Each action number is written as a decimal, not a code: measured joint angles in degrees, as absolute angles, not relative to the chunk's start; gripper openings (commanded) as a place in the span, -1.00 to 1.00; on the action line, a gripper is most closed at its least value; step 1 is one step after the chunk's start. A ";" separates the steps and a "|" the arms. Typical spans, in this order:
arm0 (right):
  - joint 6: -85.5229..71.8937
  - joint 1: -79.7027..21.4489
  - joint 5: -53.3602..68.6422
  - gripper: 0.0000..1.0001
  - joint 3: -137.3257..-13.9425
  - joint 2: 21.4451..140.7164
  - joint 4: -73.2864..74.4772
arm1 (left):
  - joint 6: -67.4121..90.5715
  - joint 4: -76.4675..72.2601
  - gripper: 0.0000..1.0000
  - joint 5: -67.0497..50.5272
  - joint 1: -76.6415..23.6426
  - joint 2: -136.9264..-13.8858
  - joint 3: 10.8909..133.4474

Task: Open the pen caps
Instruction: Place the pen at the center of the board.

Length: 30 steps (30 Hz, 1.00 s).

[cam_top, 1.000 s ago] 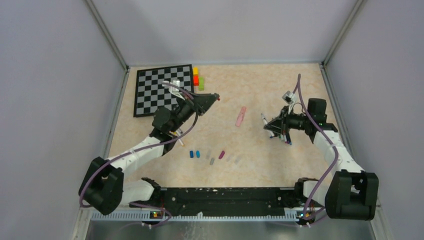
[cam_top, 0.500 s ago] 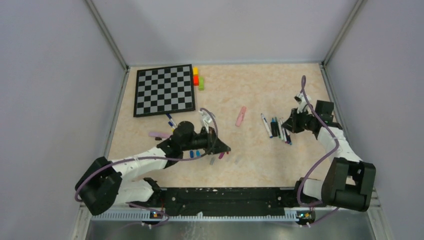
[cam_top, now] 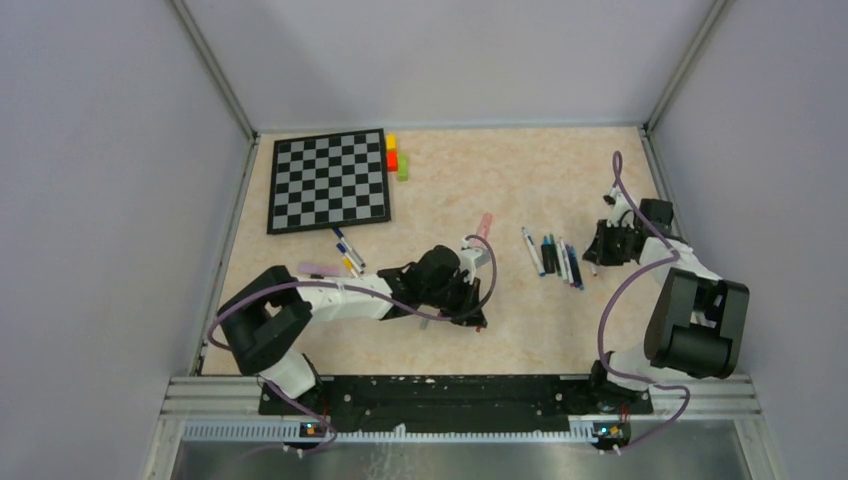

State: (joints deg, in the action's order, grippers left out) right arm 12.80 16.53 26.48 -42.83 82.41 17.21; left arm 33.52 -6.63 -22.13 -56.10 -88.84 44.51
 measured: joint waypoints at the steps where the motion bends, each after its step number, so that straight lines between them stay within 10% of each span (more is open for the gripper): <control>1: 12.80 16.60 26.20 -0.95 -43.05 83.09 17.17 | 32.97 -5.91 -0.91 -21.91 -56.51 -90.39 45.69; 30: 12.34 17.15 26.89 -0.89 -44.05 85.27 17.39 | 28.77 14.28 -0.37 -13.39 -59.72 -108.44 67.42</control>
